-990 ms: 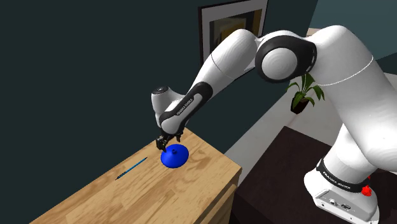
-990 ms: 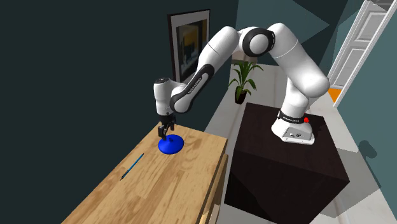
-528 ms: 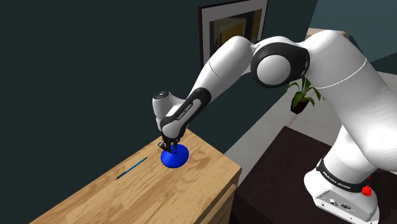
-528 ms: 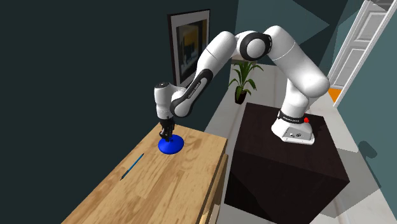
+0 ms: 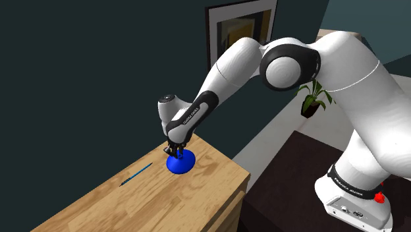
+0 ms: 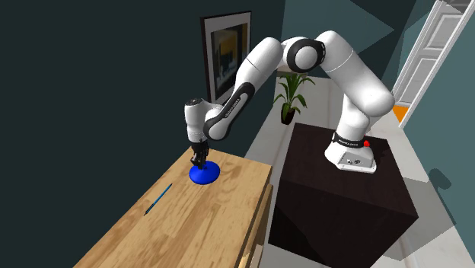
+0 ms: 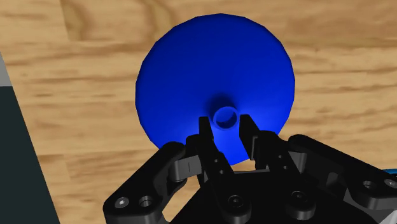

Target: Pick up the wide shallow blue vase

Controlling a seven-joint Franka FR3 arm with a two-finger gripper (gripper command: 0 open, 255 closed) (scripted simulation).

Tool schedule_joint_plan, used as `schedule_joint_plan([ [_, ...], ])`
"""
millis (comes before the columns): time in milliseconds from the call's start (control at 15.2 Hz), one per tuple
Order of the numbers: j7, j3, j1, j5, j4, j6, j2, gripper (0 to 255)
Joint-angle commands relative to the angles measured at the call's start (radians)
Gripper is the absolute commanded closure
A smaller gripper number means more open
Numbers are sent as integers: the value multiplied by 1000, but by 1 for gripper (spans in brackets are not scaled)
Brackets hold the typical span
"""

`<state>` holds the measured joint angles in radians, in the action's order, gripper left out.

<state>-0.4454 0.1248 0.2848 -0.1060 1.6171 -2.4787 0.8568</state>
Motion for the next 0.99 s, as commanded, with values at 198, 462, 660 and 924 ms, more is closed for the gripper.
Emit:
schedule_joint_plan([
  [198,1,5,-4,4,18,26,-43,255],
  [462,3,10,-8,8,31,56,-86,255],
  [660,4,13,-10,12,38,79,-116,255],
  [924,6,18,-14,16,45,111,-155,255],
])
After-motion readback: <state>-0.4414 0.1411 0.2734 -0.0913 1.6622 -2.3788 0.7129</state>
